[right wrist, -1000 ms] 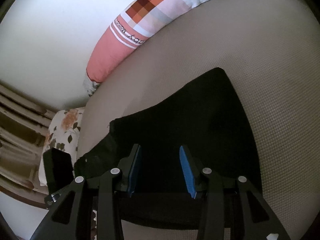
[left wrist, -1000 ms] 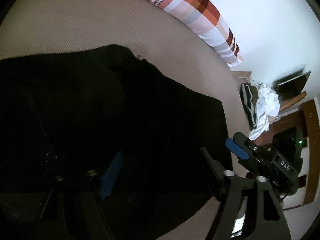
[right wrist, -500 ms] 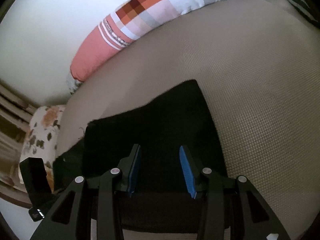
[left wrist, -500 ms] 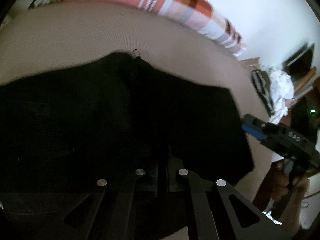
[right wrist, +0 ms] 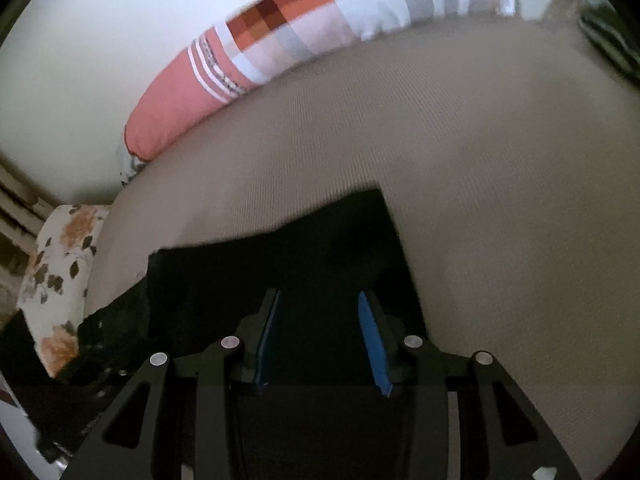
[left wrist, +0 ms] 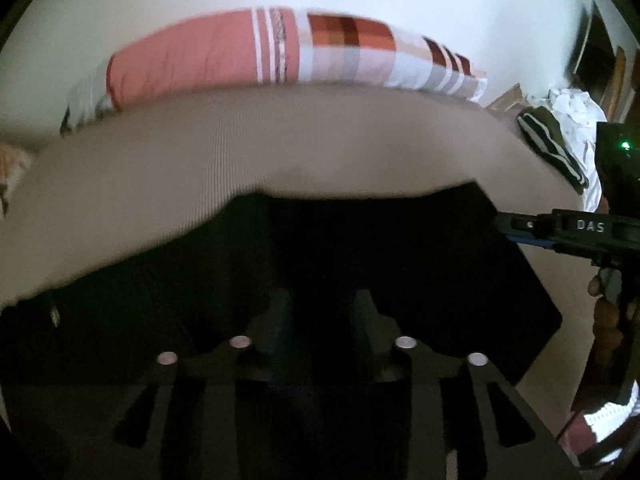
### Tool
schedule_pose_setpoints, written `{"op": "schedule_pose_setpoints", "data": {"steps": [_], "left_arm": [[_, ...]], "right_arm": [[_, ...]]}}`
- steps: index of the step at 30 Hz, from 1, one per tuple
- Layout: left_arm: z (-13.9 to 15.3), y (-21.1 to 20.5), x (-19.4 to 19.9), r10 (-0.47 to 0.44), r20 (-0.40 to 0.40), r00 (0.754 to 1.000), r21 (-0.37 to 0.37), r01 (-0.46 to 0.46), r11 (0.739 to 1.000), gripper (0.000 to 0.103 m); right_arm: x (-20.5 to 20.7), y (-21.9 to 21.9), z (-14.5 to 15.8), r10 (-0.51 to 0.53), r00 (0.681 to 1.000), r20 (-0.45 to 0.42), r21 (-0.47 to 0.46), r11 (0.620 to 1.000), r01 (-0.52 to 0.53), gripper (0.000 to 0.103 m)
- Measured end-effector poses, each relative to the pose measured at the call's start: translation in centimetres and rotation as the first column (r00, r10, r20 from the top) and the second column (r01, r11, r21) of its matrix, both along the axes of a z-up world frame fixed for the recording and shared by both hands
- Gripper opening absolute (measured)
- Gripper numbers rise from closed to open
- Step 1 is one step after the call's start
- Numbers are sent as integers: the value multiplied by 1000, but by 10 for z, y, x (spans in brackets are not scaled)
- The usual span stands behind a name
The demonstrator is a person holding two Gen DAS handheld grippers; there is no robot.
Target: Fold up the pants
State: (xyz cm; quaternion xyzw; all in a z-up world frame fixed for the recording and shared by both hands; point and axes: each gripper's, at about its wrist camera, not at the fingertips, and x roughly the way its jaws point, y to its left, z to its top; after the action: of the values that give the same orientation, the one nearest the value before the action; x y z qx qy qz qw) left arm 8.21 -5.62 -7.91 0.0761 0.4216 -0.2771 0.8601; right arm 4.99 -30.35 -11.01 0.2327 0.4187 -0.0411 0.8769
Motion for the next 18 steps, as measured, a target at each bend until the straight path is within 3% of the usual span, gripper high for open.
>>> {"op": "schedule_pose_setpoints", "data": {"steps": [6, 11, 15, 18], "left_arm": [[-4, -28, 31, -35, 17, 999, 4, 35, 999, 40], [-31, -38, 56, -2, -46, 999, 69, 5, 998, 40], [-31, -42, 48, -21, 0, 1000, 112, 20, 994, 40], [-29, -40, 44, -6, -13, 1000, 122, 8, 993, 46]], "right_arm": [[33, -5, -6, 18, 1000, -2, -95, 995, -18, 37], [45, -2, -13, 47, 999, -23, -160, 986, -51, 34], [44, -1, -11, 56, 998, -17, -171, 983, -58, 34], [42, -1, -5, 74, 997, -11, -170, 983, -74, 37]]}}
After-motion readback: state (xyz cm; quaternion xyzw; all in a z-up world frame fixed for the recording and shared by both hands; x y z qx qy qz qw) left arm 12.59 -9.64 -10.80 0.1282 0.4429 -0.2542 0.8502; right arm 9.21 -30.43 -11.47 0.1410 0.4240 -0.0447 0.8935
